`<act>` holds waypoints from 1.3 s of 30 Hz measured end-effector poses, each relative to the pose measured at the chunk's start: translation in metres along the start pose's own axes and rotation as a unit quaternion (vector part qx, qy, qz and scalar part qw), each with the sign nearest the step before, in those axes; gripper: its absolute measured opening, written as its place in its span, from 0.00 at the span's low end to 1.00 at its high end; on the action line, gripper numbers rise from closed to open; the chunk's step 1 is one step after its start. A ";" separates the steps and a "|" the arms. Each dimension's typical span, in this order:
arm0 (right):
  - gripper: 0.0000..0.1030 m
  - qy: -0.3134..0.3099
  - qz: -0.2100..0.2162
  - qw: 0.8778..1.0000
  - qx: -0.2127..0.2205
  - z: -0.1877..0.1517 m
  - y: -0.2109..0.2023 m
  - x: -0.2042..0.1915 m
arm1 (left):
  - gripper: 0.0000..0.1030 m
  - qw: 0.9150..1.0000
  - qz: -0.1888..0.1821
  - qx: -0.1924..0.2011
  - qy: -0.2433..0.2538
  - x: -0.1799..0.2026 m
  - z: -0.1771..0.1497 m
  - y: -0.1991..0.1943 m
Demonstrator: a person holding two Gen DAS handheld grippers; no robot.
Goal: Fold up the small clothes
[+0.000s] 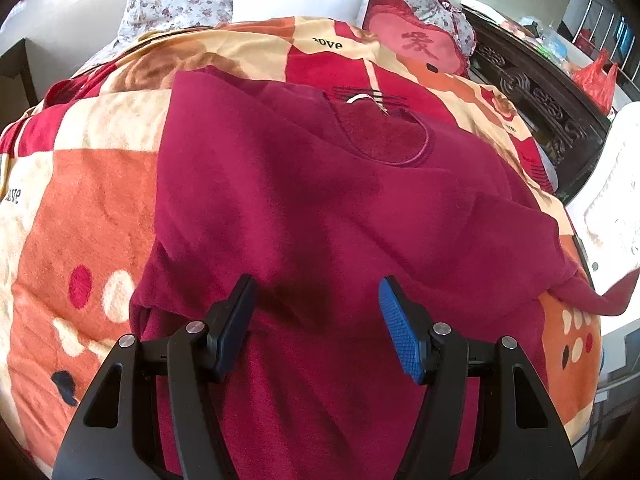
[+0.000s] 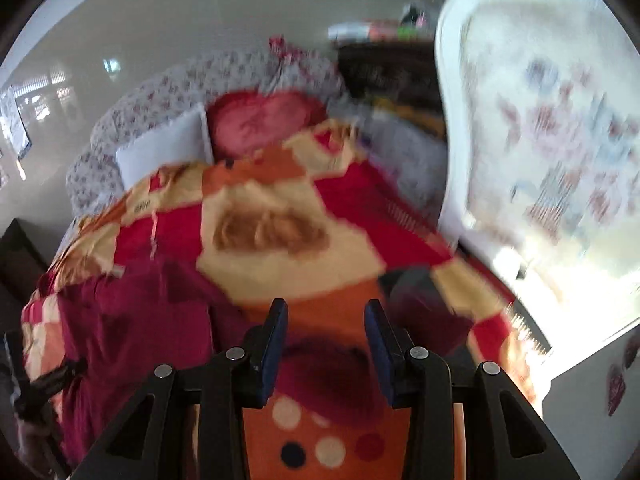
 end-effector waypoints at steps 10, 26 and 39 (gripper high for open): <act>0.66 0.141 0.070 0.976 -0.150 -0.055 0.087 -0.012 | 0.62 1.000 -0.009 -0.004 -0.004 0.002 -0.004 0.001; 0.07 0.309 0.032 0.930 -0.195 -0.111 0.155 0.027 | 0.62 1.000 -0.010 0.001 -0.024 -0.017 -0.004 -0.004; 0.06 -0.230 0.239 0.943 -0.001 -0.032 0.003 -0.220 | 0.62 0.995 0.017 0.050 -0.085 -0.073 0.012 -0.039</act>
Point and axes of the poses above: each gripper's, at about its wrist camera, not at the fingertips, and y roughly the way its jaws point, x to its right, z to its top, the point moved 2 cm from there along y, roughly the way its jaws point, and after that the axes turned 10 degrees about x, right-handed, at the moved point
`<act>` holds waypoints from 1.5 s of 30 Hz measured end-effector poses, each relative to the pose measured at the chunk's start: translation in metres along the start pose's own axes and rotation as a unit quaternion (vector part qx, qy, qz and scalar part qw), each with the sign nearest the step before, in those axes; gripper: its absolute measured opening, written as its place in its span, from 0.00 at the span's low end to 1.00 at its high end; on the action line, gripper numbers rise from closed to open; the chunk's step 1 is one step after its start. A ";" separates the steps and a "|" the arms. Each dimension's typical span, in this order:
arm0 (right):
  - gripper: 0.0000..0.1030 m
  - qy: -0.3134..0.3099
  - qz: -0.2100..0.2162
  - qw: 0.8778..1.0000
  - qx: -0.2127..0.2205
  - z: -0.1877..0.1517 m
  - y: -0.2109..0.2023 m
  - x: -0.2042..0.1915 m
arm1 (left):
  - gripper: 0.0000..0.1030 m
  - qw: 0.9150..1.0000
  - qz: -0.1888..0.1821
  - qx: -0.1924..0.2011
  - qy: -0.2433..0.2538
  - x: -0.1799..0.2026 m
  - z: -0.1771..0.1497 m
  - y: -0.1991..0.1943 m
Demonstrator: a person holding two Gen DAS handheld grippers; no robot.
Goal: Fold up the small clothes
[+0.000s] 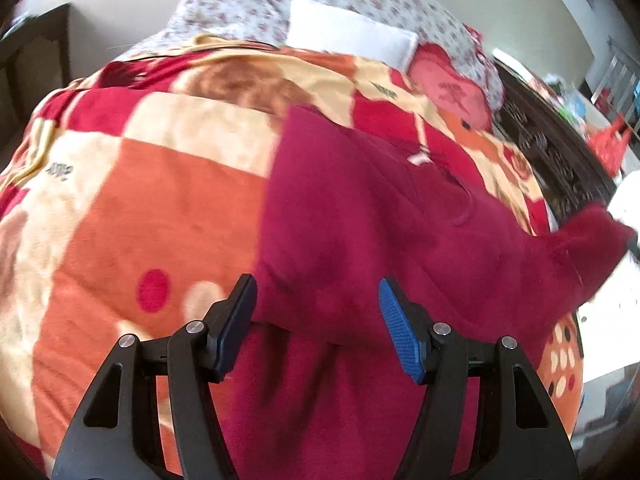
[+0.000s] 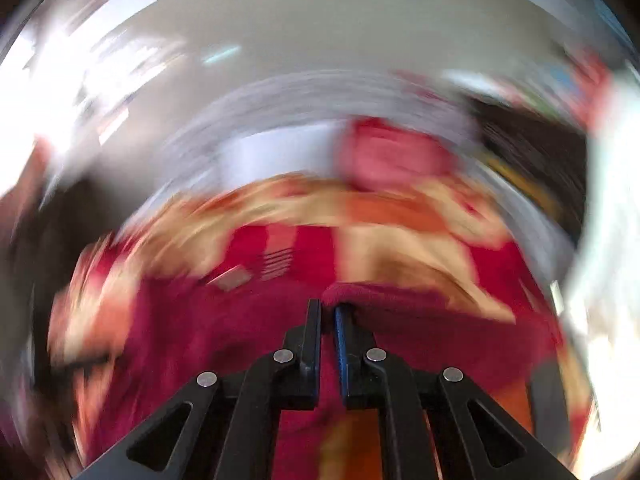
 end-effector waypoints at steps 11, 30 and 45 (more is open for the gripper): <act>0.29 -0.061 0.053 0.991 -0.106 -0.070 0.048 -0.062 | 0.62 0.999 0.002 0.021 -0.036 -0.030 0.009 -0.011; 0.32 0.003 0.077 0.995 -0.056 0.012 0.179 -0.119 | 0.62 1.000 0.008 0.010 -0.021 -0.020 0.018 0.015; 0.10 0.080 0.133 0.985 -0.072 0.018 0.196 -0.091 | 0.62 0.999 0.012 0.010 -0.035 -0.043 0.017 0.012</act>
Point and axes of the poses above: each gripper's, at about its wrist camera, not at the fingertips, and y roughly the way its jaws point, x to its right, z to its top, the point moved 2 cm from there along y, roughly the way its jaws point, and after that the axes turned 10 degrees about x, right-handed, at the moved point
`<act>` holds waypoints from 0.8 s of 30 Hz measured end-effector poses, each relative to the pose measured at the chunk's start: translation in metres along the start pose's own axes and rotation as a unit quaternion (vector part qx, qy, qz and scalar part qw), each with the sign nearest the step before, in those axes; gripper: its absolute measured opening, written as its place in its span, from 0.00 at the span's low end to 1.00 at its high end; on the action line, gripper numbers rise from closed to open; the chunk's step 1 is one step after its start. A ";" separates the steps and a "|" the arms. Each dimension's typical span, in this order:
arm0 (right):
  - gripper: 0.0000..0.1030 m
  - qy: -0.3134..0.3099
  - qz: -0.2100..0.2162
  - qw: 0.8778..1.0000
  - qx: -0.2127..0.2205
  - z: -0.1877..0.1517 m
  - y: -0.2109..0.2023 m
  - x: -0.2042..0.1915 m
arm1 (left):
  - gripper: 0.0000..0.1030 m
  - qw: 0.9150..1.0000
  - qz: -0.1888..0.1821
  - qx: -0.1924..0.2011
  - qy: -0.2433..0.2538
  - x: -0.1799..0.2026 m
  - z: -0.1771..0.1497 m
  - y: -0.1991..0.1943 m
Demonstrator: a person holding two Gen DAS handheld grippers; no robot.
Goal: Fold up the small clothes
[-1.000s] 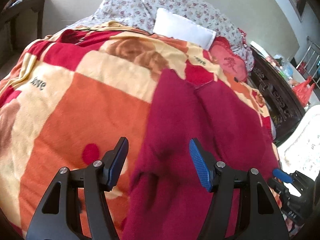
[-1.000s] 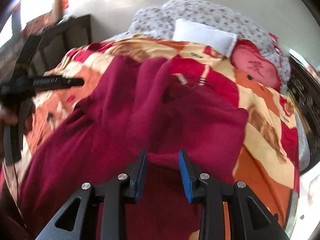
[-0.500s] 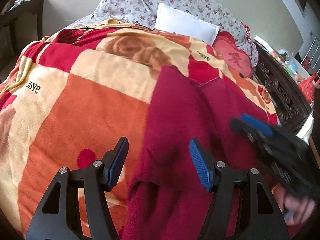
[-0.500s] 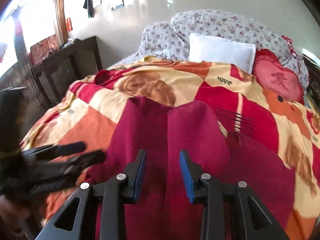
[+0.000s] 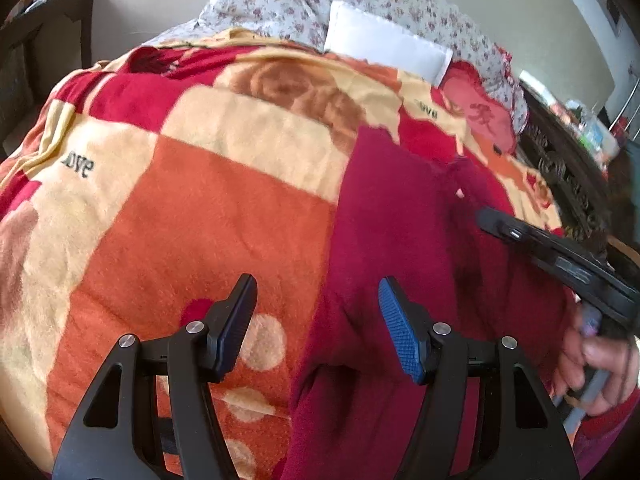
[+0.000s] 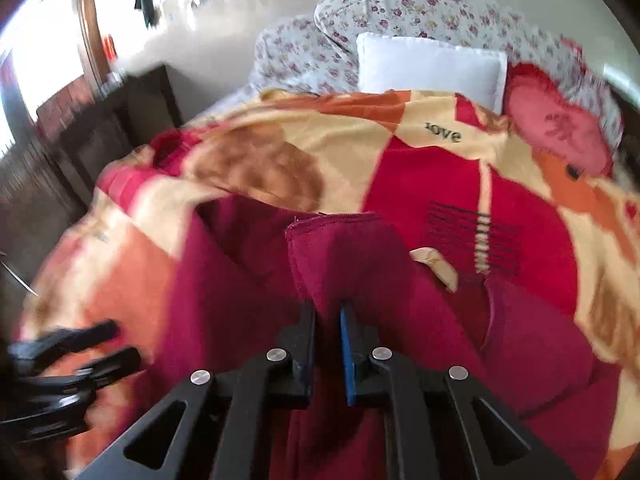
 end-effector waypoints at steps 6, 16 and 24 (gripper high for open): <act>0.19 -0.037 0.089 0.995 -0.005 -0.017 -0.020 -0.050 | 0.62 0.999 -0.004 0.020 -0.035 -0.015 0.016 -0.015; 0.46 0.001 -0.070 0.997 0.044 -0.038 -0.126 0.032 | 0.62 1.000 -0.022 0.006 -0.016 0.000 0.014 -0.005; 0.59 0.131 -0.177 0.975 -0.017 -0.050 -0.127 0.145 | 0.62 0.999 -0.029 -0.026 -0.001 0.025 0.008 0.032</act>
Point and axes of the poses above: each gripper's, at about its wrist camera, not at the fingertips, and y roughly the way its jaws point, x to its right, z to its top, the point moved 2 cm from there along y, roughly the way its jaws point, and after that the axes turned 10 degrees about x, right-handed, at the moved point
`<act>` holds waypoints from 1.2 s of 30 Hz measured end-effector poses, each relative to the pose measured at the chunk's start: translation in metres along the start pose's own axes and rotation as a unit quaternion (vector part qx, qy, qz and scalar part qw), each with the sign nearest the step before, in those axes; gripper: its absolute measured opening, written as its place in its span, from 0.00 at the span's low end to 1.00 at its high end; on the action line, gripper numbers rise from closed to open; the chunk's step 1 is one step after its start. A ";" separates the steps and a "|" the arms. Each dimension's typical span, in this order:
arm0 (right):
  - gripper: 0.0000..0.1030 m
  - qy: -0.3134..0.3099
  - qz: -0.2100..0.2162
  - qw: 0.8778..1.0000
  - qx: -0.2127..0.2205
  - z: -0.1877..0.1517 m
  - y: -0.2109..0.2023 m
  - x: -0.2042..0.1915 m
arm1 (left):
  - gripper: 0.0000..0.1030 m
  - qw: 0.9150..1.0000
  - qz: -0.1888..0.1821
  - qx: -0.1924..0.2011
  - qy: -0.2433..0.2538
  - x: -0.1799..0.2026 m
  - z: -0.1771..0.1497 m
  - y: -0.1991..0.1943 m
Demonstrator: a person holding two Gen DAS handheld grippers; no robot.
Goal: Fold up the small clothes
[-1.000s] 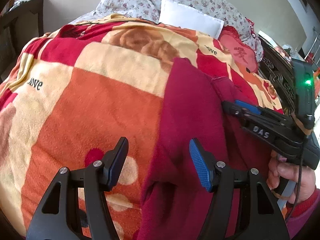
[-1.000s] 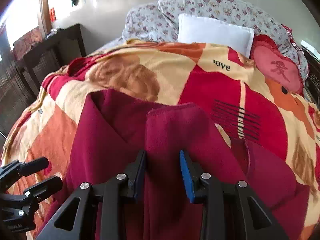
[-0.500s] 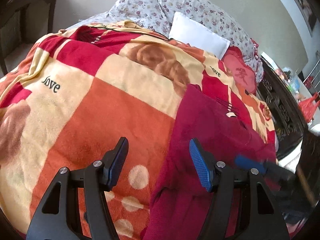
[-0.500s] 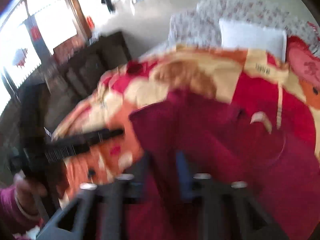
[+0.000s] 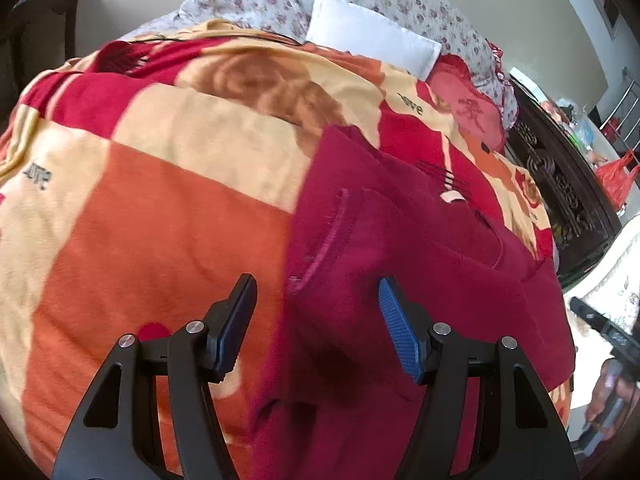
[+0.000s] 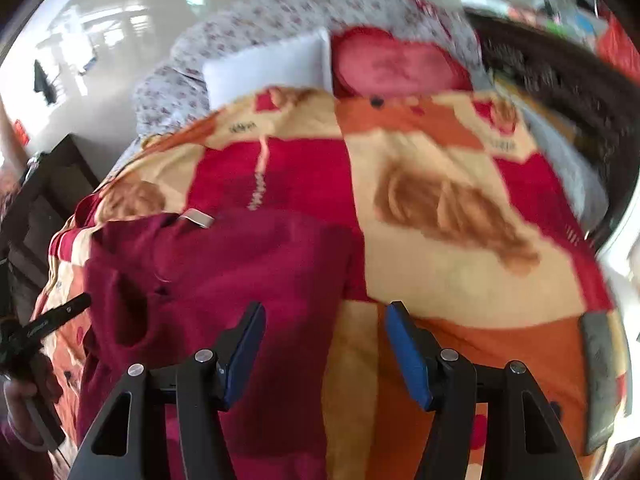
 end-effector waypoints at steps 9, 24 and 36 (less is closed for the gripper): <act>0.17 0.027 0.047 0.999 -0.004 -0.012 0.029 0.004 | 0.26 1.000 -0.002 0.010 0.025 0.024 -0.001 -0.005; 0.19 0.015 0.022 0.998 0.052 -0.020 -0.034 0.027 | 0.25 0.999 0.026 0.014 0.034 0.021 -0.016 -0.009; 0.70 -0.033 0.021 0.998 0.056 -0.078 -0.080 0.008 | 0.41 0.996 0.047 0.063 0.042 0.023 -0.007 -0.044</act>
Point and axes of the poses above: each gripper's, at about its wrist camera, not at the fingertips, and y roughly the way its jaws point, x to its right, z to its top, the point moved 2 cm from there along y, roughly the way its jaws point, and after that the axes turned 10 degrees about x, right-handed, at the moved point
